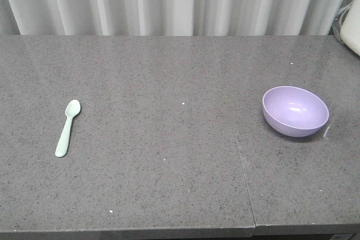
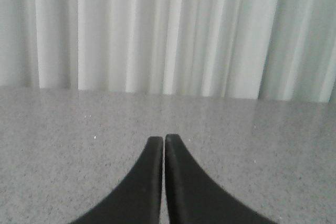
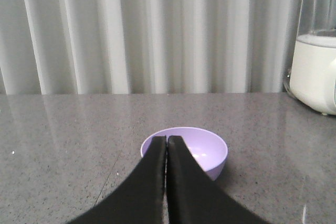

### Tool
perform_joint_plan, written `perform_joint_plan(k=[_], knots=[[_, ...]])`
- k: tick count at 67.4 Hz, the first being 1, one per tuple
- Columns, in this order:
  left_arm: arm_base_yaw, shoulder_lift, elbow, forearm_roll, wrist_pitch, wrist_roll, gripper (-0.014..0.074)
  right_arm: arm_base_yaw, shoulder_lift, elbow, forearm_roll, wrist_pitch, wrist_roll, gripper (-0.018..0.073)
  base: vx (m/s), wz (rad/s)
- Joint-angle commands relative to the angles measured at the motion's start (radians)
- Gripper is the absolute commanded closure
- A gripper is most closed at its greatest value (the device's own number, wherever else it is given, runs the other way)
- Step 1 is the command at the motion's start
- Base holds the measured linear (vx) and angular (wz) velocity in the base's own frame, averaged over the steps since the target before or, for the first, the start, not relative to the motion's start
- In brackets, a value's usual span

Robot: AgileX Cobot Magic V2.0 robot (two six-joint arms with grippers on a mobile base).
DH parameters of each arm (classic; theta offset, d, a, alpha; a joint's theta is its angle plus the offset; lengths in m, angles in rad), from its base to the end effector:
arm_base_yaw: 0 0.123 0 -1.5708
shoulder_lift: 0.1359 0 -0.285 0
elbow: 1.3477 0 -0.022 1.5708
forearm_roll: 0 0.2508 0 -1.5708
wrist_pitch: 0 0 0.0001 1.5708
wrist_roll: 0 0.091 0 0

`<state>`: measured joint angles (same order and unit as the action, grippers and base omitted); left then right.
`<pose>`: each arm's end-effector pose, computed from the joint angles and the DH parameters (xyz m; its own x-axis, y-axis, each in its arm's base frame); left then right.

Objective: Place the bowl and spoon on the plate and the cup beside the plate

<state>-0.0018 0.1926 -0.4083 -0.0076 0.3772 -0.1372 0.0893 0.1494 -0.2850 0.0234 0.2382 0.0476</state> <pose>0.0538 -0.0004 0.3039 -0.0741 -0.1436 -0.9869 -0.0061 0.9896 -0.1436 0.0570 0.0056 0.2786 -0.0219 0.0686 -0.9974 -0.0934 0.9931 0.0704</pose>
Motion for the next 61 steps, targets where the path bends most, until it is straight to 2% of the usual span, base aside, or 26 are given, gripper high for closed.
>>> perform_joint_plan(k=[1, 20, 28, 38, 61], knots=[[0.000, 0.131, -0.146, -0.008, 0.064, -0.011, 0.0603, -0.004, 0.110, -0.132, -0.012, 0.059, -0.006, 0.0570, 0.00, 0.00], [0.000, 0.477, -0.514, -0.008, 0.360, -0.008, 0.0603, -0.004, 0.475, -0.556, -0.012, 0.489, -0.006, 0.0570, 0.00, 0.00], [0.000, 0.600, -0.624, -0.008, 0.519, 0.021, 0.0603, -0.004, 0.609, -0.681, -0.012, 0.626, -0.006, 0.0570, 0.00, 0.00], [0.000, 0.707, -0.718, -0.008, 0.634, 0.034, 0.0603, -0.004, 0.723, -0.757, -0.013, 0.700, -0.006, 0.0570, 0.00, 0.00], [0.000, 0.758, -0.748, -0.011, 0.681, 0.033, 0.0603, -0.004, 0.795, -0.763, -0.012, 0.741, -0.006, 0.0570, 0.00, 0.00]])
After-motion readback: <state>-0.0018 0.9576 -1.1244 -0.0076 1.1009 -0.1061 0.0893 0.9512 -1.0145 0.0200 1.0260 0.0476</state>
